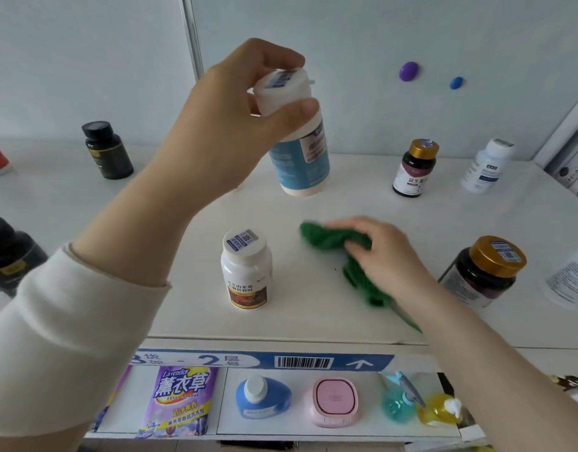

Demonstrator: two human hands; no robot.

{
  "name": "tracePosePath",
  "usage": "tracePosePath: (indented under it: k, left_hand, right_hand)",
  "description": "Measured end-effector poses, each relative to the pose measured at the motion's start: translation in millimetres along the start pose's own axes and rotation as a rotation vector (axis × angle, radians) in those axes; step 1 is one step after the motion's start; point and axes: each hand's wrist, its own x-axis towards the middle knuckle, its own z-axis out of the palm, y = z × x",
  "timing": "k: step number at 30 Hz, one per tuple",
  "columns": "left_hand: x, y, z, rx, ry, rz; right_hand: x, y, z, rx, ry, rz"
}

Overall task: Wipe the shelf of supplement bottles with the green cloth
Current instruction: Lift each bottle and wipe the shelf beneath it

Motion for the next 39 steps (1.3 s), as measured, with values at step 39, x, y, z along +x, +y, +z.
tracePosePath:
  k: [39]
  left_hand:
    - [-65, 10, 77, 0.106, -0.267, -0.046]
  right_hand:
    - [-158, -13, -45, 0.184, -0.097, 0.016]
